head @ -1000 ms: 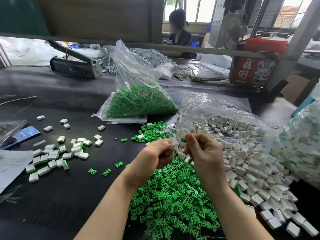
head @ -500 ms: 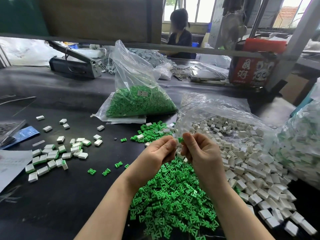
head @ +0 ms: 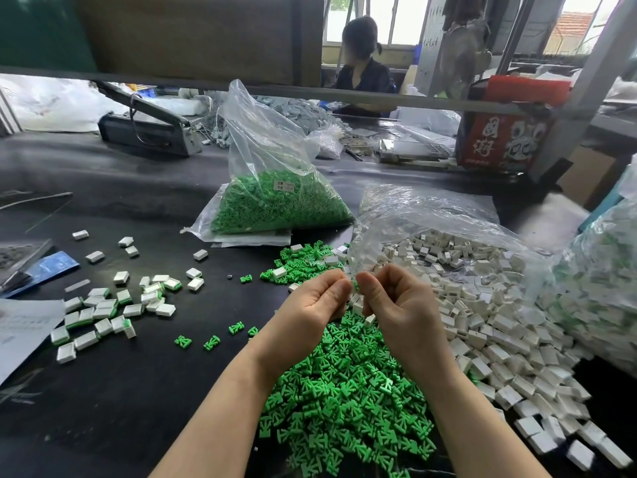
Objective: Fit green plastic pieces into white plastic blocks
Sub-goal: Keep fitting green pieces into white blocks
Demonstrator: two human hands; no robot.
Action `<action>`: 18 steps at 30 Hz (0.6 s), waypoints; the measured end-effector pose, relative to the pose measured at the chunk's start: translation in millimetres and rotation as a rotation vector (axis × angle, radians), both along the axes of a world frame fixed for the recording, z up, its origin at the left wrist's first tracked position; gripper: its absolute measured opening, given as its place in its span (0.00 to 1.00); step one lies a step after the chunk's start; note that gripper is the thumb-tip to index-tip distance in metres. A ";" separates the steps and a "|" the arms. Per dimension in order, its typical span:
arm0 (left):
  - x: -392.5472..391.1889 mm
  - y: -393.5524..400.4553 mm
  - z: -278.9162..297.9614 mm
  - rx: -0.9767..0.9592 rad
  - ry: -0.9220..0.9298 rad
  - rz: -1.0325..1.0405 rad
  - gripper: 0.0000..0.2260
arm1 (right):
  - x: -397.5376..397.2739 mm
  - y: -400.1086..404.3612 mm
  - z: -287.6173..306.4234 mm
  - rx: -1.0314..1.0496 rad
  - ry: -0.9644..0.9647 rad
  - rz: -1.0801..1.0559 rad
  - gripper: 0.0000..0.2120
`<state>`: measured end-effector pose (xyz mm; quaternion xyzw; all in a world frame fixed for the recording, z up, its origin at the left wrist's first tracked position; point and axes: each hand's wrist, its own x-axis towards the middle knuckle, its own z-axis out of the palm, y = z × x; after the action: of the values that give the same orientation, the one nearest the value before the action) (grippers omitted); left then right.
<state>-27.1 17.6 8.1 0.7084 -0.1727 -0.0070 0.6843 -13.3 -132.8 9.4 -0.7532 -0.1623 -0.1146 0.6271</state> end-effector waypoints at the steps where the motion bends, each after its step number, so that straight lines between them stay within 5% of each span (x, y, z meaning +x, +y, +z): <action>1: -0.1 -0.3 0.3 0.019 -0.012 0.003 0.11 | -0.2 0.3 0.2 -0.023 -0.005 -0.002 0.20; 18: -2.5 2.3 -0.3 0.219 -0.084 0.011 0.13 | -0.6 -5.9 3.1 -0.049 -0.013 0.118 0.15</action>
<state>-29.6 20.0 7.8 0.7797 -0.1957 0.0076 0.5948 -13.9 -138.7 12.5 -0.7566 -0.2134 -0.0783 0.6131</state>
